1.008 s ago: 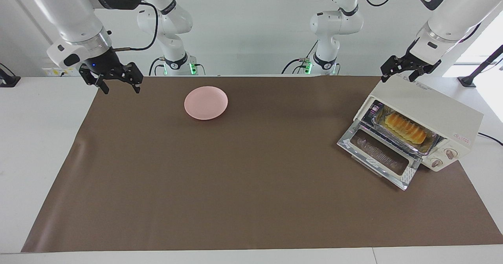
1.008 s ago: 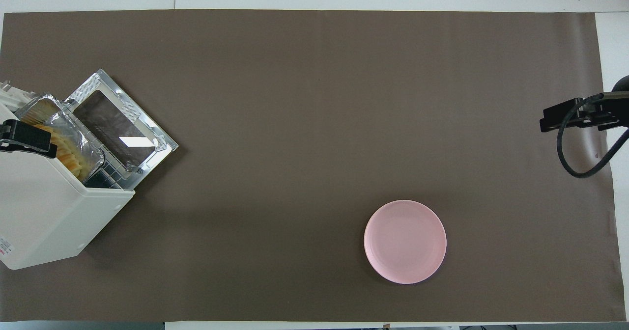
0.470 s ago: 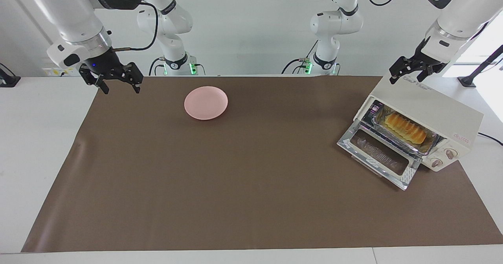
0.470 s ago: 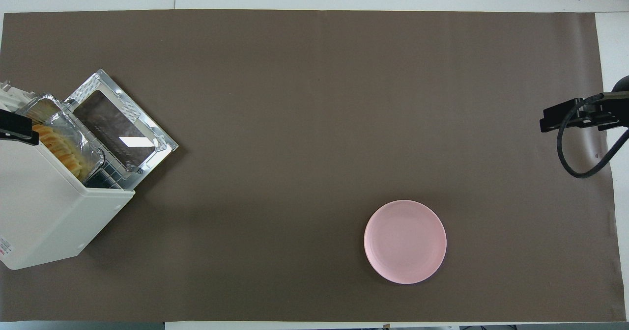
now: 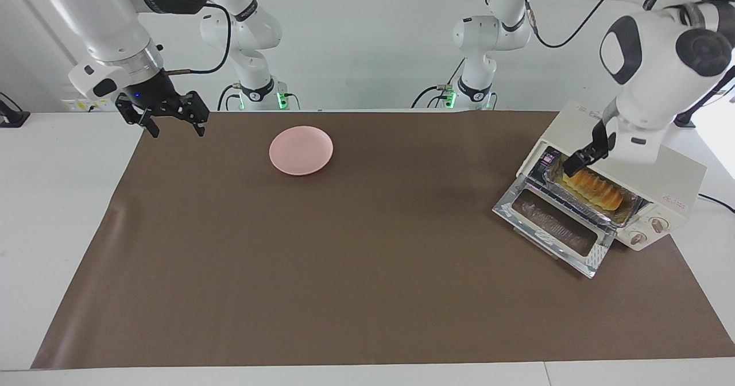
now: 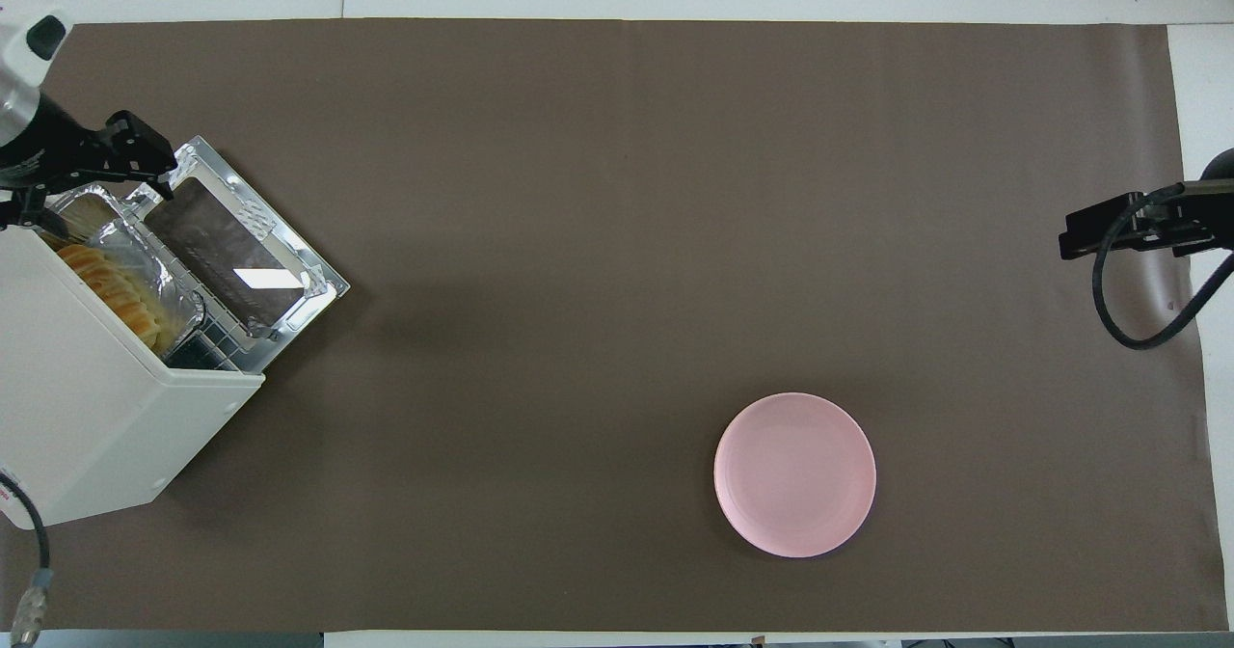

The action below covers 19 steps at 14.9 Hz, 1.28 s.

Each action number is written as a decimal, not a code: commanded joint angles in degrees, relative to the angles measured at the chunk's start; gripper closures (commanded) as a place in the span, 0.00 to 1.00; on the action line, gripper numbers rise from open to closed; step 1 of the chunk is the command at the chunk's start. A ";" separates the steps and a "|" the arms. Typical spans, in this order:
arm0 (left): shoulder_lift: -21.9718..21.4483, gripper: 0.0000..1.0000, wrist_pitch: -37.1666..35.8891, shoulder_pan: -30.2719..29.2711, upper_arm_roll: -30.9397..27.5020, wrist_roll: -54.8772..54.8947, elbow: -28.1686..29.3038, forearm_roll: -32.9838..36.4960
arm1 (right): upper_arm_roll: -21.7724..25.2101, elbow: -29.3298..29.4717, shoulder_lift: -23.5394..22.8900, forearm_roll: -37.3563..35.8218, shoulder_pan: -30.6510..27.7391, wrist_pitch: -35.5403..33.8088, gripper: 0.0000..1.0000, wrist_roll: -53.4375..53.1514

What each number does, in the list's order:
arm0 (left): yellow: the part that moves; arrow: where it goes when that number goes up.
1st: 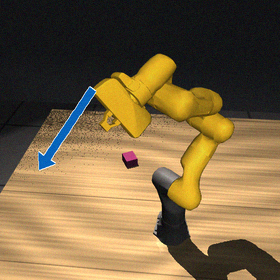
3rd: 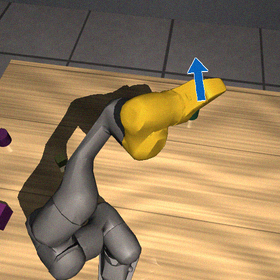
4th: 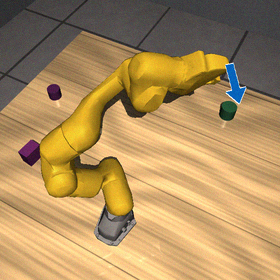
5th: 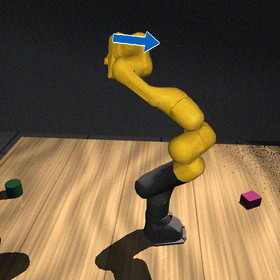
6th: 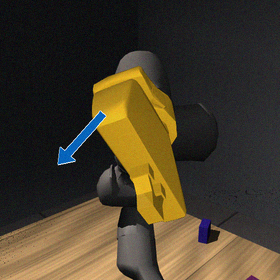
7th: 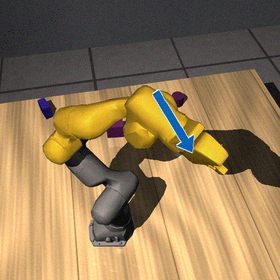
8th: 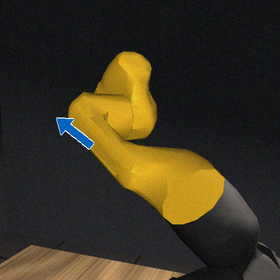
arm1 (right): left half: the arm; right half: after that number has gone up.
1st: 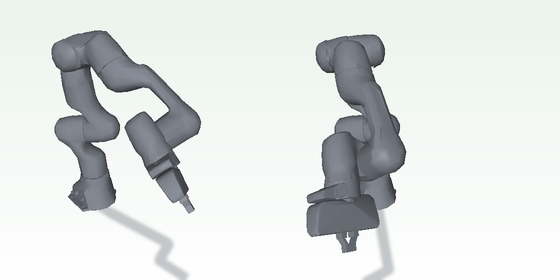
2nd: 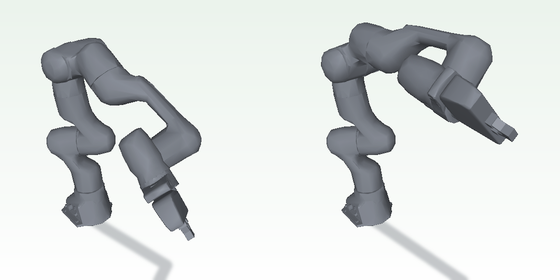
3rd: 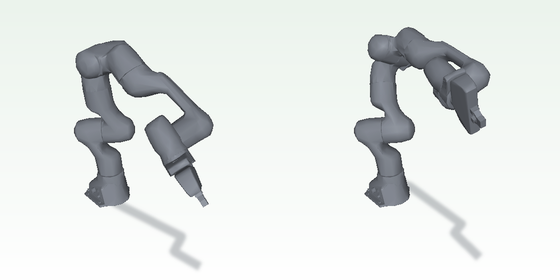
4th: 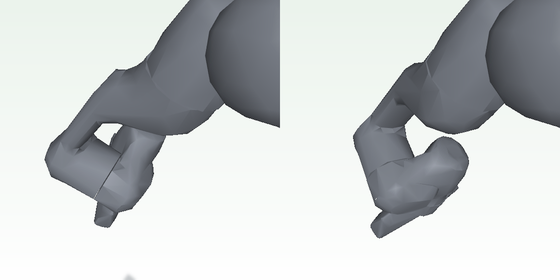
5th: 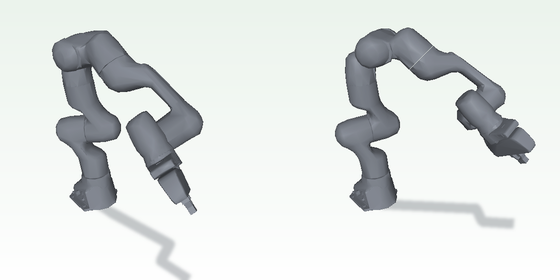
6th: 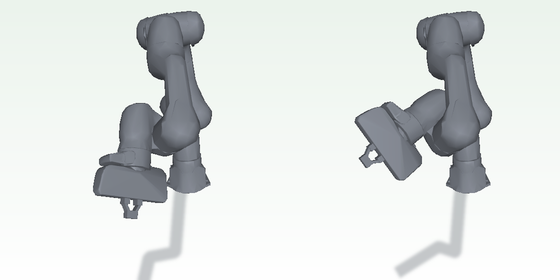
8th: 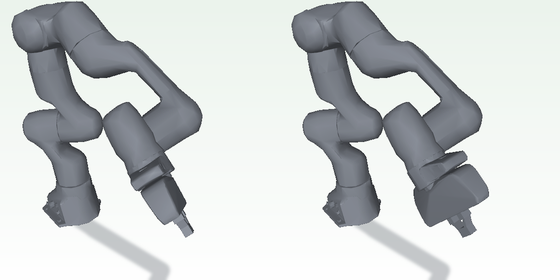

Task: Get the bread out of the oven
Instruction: 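Reach the left gripper into the open oven toward the foil tray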

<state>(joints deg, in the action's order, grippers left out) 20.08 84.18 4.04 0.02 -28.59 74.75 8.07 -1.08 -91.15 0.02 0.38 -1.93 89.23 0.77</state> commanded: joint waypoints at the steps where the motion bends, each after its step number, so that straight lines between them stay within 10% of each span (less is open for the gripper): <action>1: 6.37 0.00 1.76 1.41 -1.16 -5.77 -4.63 3.70 | -0.24 -0.17 0.42 0.14 -0.44 -0.81 0.00 -0.50; 12: 8.05 0.00 11.26 2.37 -1.42 -10.43 10.14 11.53 | -0.24 -0.17 0.42 0.14 -0.44 -0.90 0.00 -0.50; 19: 8.57 0.00 10.31 1.58 -1.34 -9.82 7.00 11.35 | -0.24 -0.17 0.42 0.14 -0.44 -0.81 0.00 -0.50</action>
<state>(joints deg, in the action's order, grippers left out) 29.77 94.09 5.56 -1.27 -38.10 81.70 18.43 -1.08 -91.15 0.02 0.38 -1.93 89.23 0.77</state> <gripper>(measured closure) 0.000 0.000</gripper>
